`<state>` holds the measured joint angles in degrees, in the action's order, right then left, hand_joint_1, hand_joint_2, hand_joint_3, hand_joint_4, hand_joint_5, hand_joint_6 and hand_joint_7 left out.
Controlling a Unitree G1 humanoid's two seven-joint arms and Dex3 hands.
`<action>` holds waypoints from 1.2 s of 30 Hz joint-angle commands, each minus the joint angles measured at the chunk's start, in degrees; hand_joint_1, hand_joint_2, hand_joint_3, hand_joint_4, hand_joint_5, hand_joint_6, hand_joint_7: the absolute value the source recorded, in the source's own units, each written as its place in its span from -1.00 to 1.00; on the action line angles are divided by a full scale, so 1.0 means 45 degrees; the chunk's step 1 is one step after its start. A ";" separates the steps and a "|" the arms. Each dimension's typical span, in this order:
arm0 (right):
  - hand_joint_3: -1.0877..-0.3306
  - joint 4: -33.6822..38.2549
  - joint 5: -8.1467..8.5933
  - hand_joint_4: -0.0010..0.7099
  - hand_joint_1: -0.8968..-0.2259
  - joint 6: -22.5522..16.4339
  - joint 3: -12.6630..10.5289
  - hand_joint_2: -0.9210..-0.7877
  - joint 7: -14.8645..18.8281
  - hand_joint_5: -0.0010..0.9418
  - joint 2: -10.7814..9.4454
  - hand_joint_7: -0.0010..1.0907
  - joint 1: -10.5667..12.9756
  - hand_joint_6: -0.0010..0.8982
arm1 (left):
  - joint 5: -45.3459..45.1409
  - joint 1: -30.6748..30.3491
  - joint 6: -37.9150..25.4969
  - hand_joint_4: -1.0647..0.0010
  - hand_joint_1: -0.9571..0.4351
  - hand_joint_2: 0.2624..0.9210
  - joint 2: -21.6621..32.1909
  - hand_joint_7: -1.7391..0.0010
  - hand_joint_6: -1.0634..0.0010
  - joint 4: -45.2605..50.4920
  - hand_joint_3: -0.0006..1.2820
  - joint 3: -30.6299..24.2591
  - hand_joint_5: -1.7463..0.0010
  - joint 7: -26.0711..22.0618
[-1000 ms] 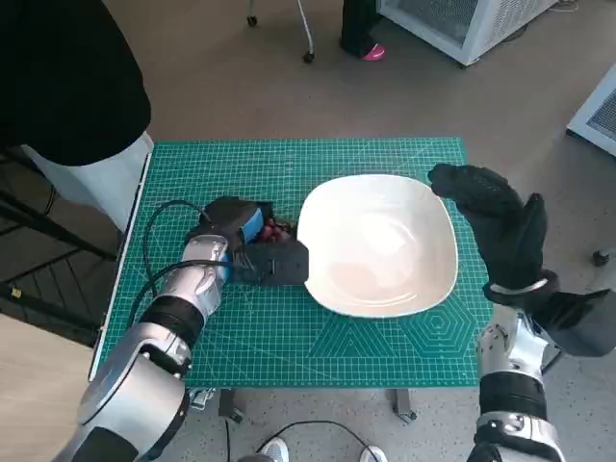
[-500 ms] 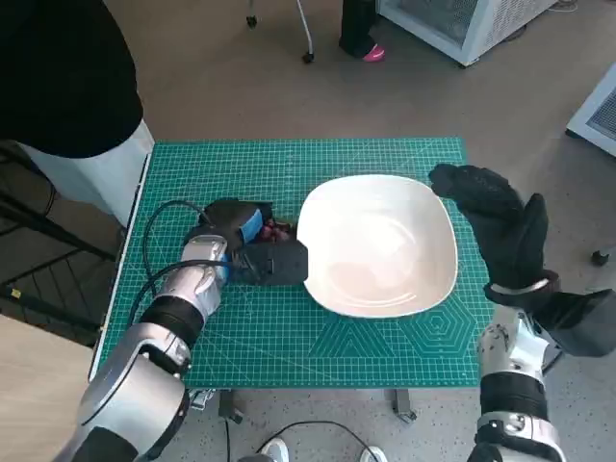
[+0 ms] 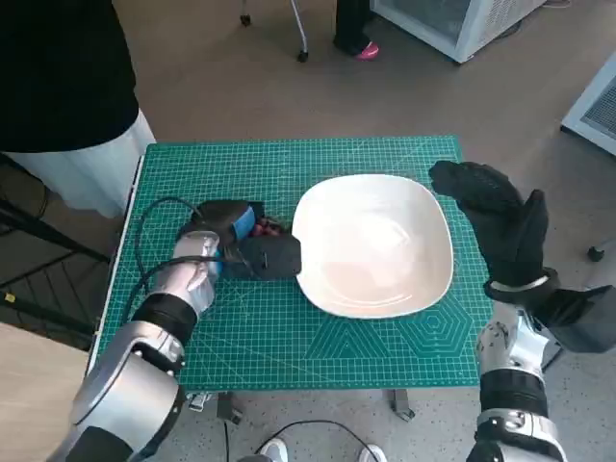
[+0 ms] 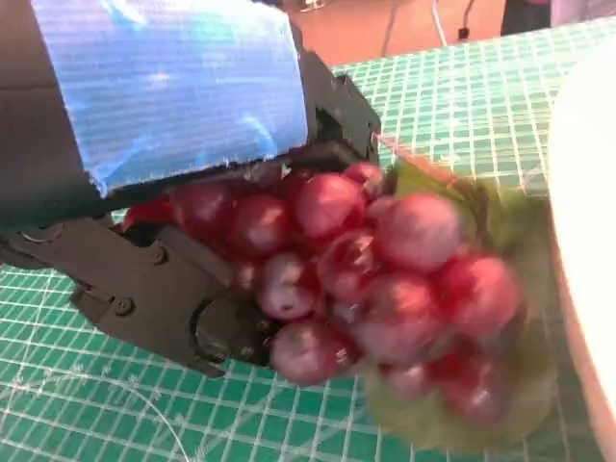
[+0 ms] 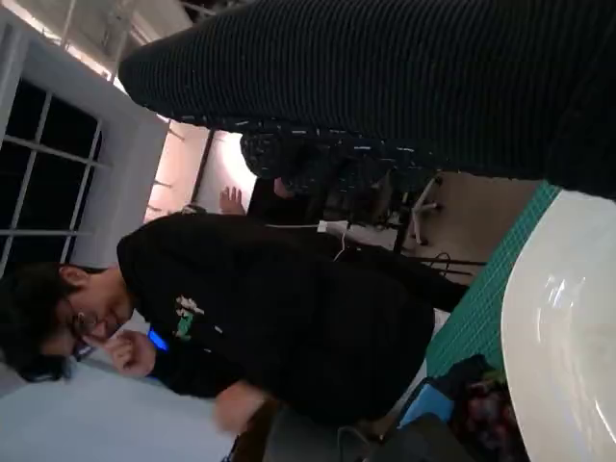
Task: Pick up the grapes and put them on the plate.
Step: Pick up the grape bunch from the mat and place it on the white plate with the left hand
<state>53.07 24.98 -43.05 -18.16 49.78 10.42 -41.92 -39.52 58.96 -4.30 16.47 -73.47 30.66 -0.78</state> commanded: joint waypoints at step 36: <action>0.46 0.0951 0.0093 0.56 0.55 0.0273 -0.0196 -1.00 0.0384 -0.99 -0.0292 -0.99 -0.0626 0.17 | -0.0568 -0.2633 -0.3398 -0.19 -0.06 1.00 0.3038 -0.48 -0.16 1.0502 -0.79 -0.1479 0.56 -0.2084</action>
<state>56.44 25.11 -42.63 -18.79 51.06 9.05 -44.71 -41.00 48.32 -18.64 28.97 -29.83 24.90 -9.30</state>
